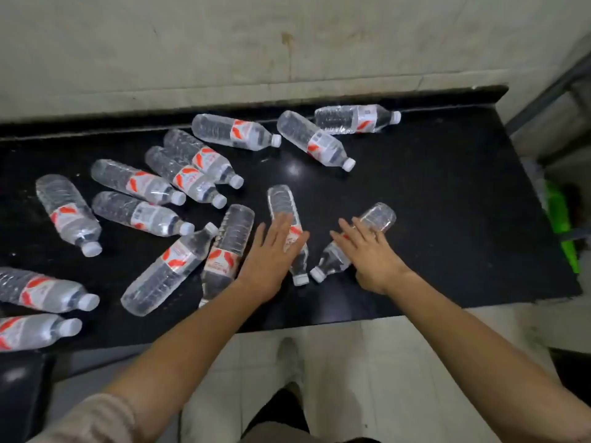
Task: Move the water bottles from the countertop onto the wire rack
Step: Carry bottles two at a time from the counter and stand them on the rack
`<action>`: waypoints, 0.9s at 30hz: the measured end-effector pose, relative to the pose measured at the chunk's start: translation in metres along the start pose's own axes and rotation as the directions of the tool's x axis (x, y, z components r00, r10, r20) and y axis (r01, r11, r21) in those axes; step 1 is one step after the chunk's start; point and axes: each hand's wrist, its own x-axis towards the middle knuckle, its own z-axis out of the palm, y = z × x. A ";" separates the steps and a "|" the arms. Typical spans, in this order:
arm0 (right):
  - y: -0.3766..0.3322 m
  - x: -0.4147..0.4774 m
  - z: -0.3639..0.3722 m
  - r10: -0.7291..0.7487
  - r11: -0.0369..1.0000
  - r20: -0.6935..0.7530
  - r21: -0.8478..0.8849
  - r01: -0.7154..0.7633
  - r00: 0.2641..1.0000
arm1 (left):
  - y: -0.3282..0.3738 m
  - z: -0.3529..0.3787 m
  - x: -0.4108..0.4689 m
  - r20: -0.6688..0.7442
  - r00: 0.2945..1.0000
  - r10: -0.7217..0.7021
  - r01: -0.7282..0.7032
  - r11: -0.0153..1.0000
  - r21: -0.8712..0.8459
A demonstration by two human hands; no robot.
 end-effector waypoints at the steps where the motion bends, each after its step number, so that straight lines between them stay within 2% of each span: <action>1: -0.002 0.004 0.002 -0.014 0.997 0.021 -0.074 0.016 1.000 | 0.000 0.001 0.008 0.018 0.999 0.030 -0.031 0.999 0.040; 6: 0.006 0.015 0.015 -0.016 0.980 -0.083 -0.197 -0.001 0.996 | -0.008 0.012 0.042 0.093 0.988 0.122 -0.136 0.976 0.170; 9: 0.012 0.013 0.019 -0.020 0.969 -0.128 -0.246 -0.012 0.992 | -0.013 0.014 0.052 -0.022 0.986 0.163 -0.160 0.983 0.084; 11: 0.020 0.004 0.021 -0.013 0.976 -0.124 -0.217 -0.014 0.992 | -0.015 0.010 0.055 -0.075 0.985 0.155 -0.151 0.987 0.057; 14: 0.041 -0.018 0.016 0.046 0.997 -0.238 -0.042 -0.058 0.970 | -0.004 -0.001 0.057 -0.205 0.978 0.039 -0.072 0.985 -0.157; 16: 0.061 -0.039 0.009 0.177 0.969 -0.343 0.224 -0.103 0.922 | 0.012 -0.016 0.063 -0.293 0.950 -0.109 -0.010 0.926 -0.377; 17: 0.073 -0.052 -0.001 0.275 0.908 -0.324 0.397 -0.134 0.905 | 0.022 -0.028 0.068 -0.315 0.930 -0.187 0.012 0.875 -0.484; 19: 0.100 -0.079 -0.018 0.455 0.699 -0.267 0.698 -0.155 0.850 | 0.046 -0.060 0.079 -0.303 0.890 -0.341 0.046 0.729 -0.683; 21: 0.127 -0.111 -0.032 0.583 0.503 -0.258 0.860 -0.093 0.771 | 0.079 -0.093 0.088 -0.270 0.857 -0.440 0.032 0.567 -0.823; 22: 0.142 -0.126 -0.036 0.633 0.438 -0.265 0.897 -0.054 0.727 | 0.099 -0.110 0.090 -0.277 0.842 -0.462 0.009 0.526 -0.850; 24: 0.172 -0.157 -0.042 0.698 0.373 -0.292 0.928 0.016 0.654 | 0.140 -0.136 0.098 -0.320 0.819 -0.477 -0.044 0.504 -0.862; 27: 0.223 -0.212 -0.049 0.727 0.354 -0.362 0.926 0.133 0.584 | 0.207 -0.179 0.112 -0.387 0.781 -0.491 -0.156 0.446 -0.881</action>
